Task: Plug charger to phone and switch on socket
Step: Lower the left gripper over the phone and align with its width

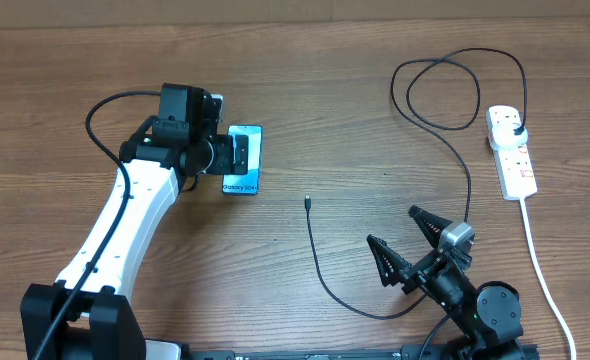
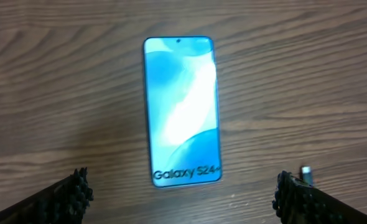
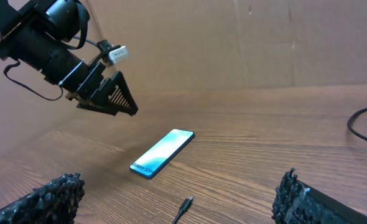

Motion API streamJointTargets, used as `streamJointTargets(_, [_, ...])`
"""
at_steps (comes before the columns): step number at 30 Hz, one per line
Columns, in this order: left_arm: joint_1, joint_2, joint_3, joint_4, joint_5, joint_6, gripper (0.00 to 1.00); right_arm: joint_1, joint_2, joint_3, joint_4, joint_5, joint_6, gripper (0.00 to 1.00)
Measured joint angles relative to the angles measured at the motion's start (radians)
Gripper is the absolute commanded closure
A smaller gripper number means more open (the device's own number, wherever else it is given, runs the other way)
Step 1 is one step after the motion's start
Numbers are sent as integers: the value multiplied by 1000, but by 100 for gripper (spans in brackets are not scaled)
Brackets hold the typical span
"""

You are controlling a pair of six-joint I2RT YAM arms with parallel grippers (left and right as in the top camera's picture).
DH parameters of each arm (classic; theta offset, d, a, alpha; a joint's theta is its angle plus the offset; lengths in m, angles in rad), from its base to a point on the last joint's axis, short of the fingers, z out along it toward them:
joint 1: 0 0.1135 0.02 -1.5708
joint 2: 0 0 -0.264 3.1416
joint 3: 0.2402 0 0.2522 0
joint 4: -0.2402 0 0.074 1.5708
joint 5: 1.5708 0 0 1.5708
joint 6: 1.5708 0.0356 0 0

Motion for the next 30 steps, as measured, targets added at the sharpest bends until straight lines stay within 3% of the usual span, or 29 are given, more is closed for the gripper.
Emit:
streamJointTargets(6, [-2,0,0,21,21,10,0,0,0,0,0,0,0,0])
streamJointTargets(16, [-137,21,14,2,-182,-23,0,0,0,0,-1,0,0,0])
streamJointTargets(20, [-140,141,116,-84,-193,-60,0,0,0,0,0,0,0,0])
streamJointTargets(25, [-140,359,346,-306,-201,-76,0,0,-1,0,-1,0,0,0])
streamJointTargets(30, [-140,522,502,-385,-201,-89,0,0,-1,0,0,0,0,0])
